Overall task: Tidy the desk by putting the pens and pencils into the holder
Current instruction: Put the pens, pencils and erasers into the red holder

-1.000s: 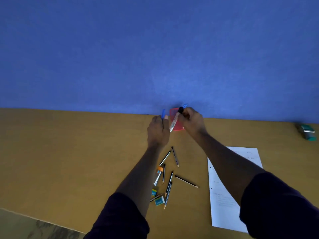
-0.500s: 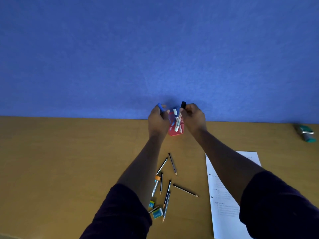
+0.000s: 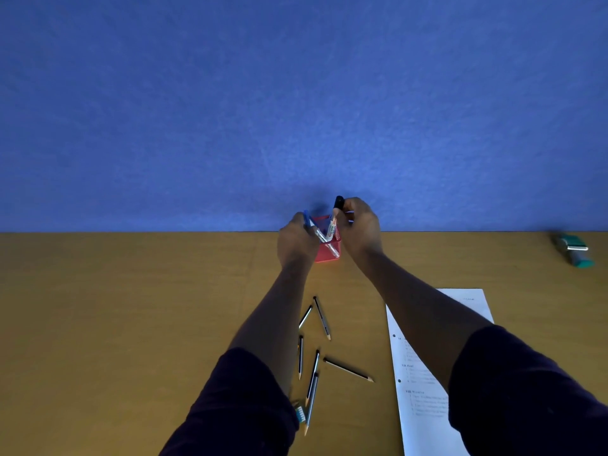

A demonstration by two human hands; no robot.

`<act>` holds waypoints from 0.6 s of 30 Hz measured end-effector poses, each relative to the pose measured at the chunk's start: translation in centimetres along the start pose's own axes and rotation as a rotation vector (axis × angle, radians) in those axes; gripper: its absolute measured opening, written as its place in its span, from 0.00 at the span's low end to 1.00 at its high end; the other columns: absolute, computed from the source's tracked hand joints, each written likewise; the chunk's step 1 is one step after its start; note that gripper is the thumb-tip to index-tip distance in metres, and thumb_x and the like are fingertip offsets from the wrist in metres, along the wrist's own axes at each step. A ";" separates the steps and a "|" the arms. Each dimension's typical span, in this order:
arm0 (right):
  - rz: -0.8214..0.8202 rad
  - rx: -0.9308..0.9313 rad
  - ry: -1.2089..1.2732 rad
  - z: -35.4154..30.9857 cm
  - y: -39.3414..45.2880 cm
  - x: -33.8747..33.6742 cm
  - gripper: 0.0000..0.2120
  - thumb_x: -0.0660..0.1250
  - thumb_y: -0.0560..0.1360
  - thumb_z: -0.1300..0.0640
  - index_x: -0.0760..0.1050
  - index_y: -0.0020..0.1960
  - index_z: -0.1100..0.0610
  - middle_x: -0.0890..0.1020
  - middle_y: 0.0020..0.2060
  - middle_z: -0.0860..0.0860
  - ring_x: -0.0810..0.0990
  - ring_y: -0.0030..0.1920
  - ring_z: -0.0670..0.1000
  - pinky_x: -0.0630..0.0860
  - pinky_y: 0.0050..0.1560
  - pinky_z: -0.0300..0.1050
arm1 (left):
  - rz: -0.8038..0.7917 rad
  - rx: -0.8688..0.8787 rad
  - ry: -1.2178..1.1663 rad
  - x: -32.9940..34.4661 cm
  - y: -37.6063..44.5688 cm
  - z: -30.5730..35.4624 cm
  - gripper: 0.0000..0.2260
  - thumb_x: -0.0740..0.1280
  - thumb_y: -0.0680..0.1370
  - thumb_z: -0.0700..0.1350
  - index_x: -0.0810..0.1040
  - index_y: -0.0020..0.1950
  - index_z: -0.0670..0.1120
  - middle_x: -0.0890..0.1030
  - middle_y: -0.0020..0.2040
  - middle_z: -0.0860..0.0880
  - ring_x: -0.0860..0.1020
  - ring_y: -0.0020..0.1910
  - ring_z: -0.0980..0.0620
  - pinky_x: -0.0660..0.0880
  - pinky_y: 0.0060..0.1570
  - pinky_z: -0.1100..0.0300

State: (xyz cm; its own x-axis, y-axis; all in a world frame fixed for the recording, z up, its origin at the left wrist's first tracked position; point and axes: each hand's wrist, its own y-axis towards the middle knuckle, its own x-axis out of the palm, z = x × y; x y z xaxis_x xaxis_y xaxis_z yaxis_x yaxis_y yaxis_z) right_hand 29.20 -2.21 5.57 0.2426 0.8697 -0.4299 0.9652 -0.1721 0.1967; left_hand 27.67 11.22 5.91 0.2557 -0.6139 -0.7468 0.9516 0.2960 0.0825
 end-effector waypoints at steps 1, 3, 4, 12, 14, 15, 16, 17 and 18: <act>-0.005 -0.009 -0.015 0.2 -0.1 0.0 0.08 0.65 0.80 0.56 0.76 0.55 0.59 0.81 0.51 0.54 0.81 0.50 0.51 0.81 0.47 0.48 | -0.005 -0.010 -0.004 0.0 0.0 0.0 0.08 0.63 0.81 0.44 0.78 0.58 0.44 0.84 0.51 0.43 0.83 0.48 0.42 0.82 0.43 0.47; -0.023 -0.024 -0.055 0.4 -0.1 0.1 0.08 0.65 0.80 0.56 0.76 0.55 0.60 0.81 0.50 0.55 0.80 0.49 0.53 0.81 0.47 0.52 | -0.008 -0.032 -0.031 0.1 -0.1 -0.1 0.09 0.63 0.81 0.45 0.77 0.59 0.45 0.84 0.52 0.44 0.83 0.49 0.43 0.82 0.43 0.48; -0.038 -0.030 -0.083 0.6 -0.1 0.1 0.08 0.65 0.80 0.56 0.76 0.55 0.61 0.80 0.50 0.56 0.80 0.48 0.54 0.81 0.47 0.53 | -0.006 -0.042 -0.051 0.1 -0.1 -0.1 0.09 0.63 0.82 0.46 0.77 0.59 0.46 0.84 0.52 0.44 0.83 0.49 0.44 0.82 0.43 0.50; -0.175 -0.075 -0.350 0.3 1.1 0.6 0.08 0.62 0.80 0.57 0.76 0.52 0.61 0.80 0.48 0.58 0.80 0.46 0.59 0.74 0.39 0.48 | 0.011 -0.072 -0.116 0.2 0.2 -0.3 0.07 0.66 0.80 0.44 0.77 0.58 0.47 0.84 0.52 0.46 0.84 0.47 0.47 0.82 0.39 0.53; -0.217 -0.085 -0.418 0.3 1.2 1.1 0.09 0.61 0.80 0.58 0.77 0.53 0.62 0.80 0.49 0.59 0.80 0.48 0.60 0.71 0.39 0.45 | 0.020 -0.050 -0.126 0.4 0.2 -0.4 0.07 0.68 0.78 0.42 0.77 0.56 0.45 0.84 0.51 0.46 0.83 0.48 0.46 0.81 0.42 0.51; -0.235 -0.095 -0.437 0.3 1.1 1.1 0.09 0.61 0.80 0.59 0.78 0.54 0.61 0.80 0.50 0.59 0.80 0.49 0.60 0.72 0.41 0.45 | 0.031 -0.037 -0.140 0.4 0.0 -0.5 0.08 0.70 0.77 0.41 0.76 0.55 0.44 0.84 0.51 0.45 0.83 0.49 0.46 0.80 0.43 0.51; -0.251 -0.105 -0.447 0.3 1.0 1.1 0.09 0.62 0.79 0.60 0.79 0.55 0.60 0.80 0.50 0.58 0.81 0.49 0.59 0.74 0.42 0.46 | 0.045 -0.024 -0.156 0.5 -0.1 -0.5 0.09 0.71 0.76 0.42 0.76 0.55 0.44 0.83 0.51 0.45 0.82 0.49 0.46 0.79 0.44 0.51; -0.260 -0.116 -0.455 0.4 0.8 1.1 0.09 0.63 0.78 0.61 0.80 0.55 0.58 0.80 0.51 0.57 0.81 0.50 0.58 0.76 0.42 0.46 | 0.055 -0.010 -0.167 0.6 -0.3 -0.6 0.11 0.72 0.76 0.43 0.76 0.55 0.43 0.83 0.51 0.45 0.82 0.49 0.46 0.79 0.44 0.52; -0.258 -0.128 -0.475 0.5 0.6 1.0 0.10 0.64 0.77 0.61 0.81 0.55 0.56 0.80 0.51 0.55 0.81 0.51 0.58 0.78 0.44 0.47 | 0.056 0.002 -0.169 0.8 -0.5 -0.7 0.12 0.72 0.76 0.45 0.77 0.56 0.43 0.83 0.51 0.45 0.82 0.50 0.47 0.79 0.44 0.52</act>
State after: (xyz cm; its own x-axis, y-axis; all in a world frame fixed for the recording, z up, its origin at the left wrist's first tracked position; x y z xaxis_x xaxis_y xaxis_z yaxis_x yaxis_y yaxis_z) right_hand 30.07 -1.70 4.79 0.0456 0.5666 -0.8228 0.9869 0.1022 0.1250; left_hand 27.28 11.14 4.82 0.3331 -0.7111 -0.6191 0.9355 0.3315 0.1226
